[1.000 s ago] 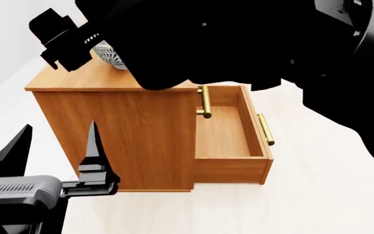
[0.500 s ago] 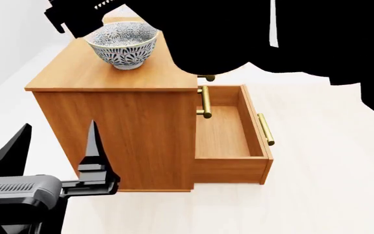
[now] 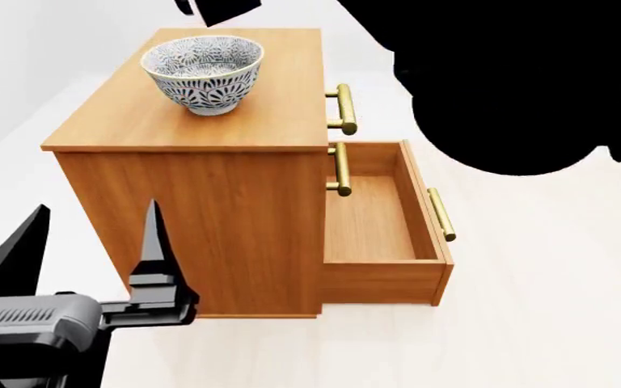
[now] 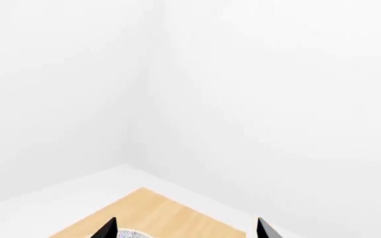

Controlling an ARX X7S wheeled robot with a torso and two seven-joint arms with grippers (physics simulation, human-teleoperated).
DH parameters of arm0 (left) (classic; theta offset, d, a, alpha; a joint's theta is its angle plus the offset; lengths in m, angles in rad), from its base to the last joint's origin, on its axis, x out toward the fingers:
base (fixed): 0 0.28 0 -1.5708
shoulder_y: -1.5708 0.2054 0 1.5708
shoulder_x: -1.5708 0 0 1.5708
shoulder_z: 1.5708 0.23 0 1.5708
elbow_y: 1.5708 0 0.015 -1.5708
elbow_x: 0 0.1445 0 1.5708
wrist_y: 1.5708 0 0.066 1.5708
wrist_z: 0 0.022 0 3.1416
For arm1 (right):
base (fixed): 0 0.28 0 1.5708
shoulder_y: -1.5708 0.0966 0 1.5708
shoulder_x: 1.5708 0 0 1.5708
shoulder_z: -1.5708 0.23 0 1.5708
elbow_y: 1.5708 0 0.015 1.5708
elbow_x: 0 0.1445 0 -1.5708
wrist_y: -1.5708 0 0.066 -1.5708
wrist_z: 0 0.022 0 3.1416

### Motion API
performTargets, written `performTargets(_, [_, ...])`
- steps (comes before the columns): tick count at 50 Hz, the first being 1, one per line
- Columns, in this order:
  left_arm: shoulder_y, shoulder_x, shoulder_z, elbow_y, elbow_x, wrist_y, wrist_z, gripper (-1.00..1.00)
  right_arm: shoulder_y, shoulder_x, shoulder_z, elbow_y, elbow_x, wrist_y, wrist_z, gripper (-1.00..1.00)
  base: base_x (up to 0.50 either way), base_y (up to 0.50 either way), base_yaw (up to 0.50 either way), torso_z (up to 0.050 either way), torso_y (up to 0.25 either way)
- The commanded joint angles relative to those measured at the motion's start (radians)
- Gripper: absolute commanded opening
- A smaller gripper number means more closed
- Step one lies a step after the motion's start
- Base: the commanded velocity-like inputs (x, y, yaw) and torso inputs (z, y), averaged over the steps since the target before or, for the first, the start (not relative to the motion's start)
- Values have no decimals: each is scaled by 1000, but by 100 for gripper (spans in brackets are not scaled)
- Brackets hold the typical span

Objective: Put the bowl on top of the cabinet.

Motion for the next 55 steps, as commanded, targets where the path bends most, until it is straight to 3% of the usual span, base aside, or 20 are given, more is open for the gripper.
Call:
performTargets(1, [4,-1,6,2,8,3,-3,100,-19,115,40,-127,16,-22,81,100,0,0,0,0,0])
performTargets(55, [-12,-8,29,10,10,-6,-21,100,-391,535,109,-610,-68,-245,272,100,0,0,0,0,0])
